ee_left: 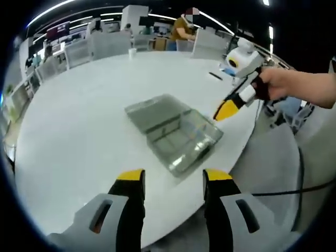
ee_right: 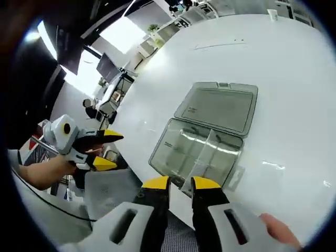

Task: Insert the divider into the dual guide fixture by aligning both edges with the guide slots and pushing it downward to the bottom, including one-sided entry, uneven engagement, binding, and posture correction.

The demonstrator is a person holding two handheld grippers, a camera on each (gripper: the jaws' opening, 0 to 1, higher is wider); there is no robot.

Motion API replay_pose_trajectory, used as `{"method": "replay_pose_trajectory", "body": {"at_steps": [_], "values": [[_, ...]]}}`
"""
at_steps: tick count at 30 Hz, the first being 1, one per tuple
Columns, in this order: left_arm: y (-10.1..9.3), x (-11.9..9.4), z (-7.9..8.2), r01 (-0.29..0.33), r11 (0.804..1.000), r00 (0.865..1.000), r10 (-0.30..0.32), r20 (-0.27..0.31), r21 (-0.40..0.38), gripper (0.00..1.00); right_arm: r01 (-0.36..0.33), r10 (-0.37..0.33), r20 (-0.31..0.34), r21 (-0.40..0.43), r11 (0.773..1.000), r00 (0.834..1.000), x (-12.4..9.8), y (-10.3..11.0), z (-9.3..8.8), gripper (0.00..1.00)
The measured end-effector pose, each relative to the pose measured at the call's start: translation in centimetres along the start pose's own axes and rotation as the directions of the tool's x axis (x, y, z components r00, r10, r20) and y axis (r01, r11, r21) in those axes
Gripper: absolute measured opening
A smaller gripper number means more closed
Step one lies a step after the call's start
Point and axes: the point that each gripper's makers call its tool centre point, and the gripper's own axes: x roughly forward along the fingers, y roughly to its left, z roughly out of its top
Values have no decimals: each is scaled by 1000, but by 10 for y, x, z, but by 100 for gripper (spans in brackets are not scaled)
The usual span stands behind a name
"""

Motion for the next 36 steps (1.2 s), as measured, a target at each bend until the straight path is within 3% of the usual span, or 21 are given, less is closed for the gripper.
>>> {"method": "replay_pose_trajectory", "body": {"at_steps": [12,22,28,36], "values": [[-1,1,1,0,1000,1000,0,-16,7,42,8,7,73,-198,980,997,-8,2,3,14],[-5,1,2,9,1000,1000,-9,-15,4,43,7,31,156,-239,971,987,-20,4,13,11],[-6,-2,-2,6,1000,1000,-6,-20,2,43,-8,68,176,-320,947,982,-23,13,14,14],[-6,-2,-2,3,1000,1000,-3,-24,4,43,37,43,188,-406,913,981,-23,20,14,15]]}}
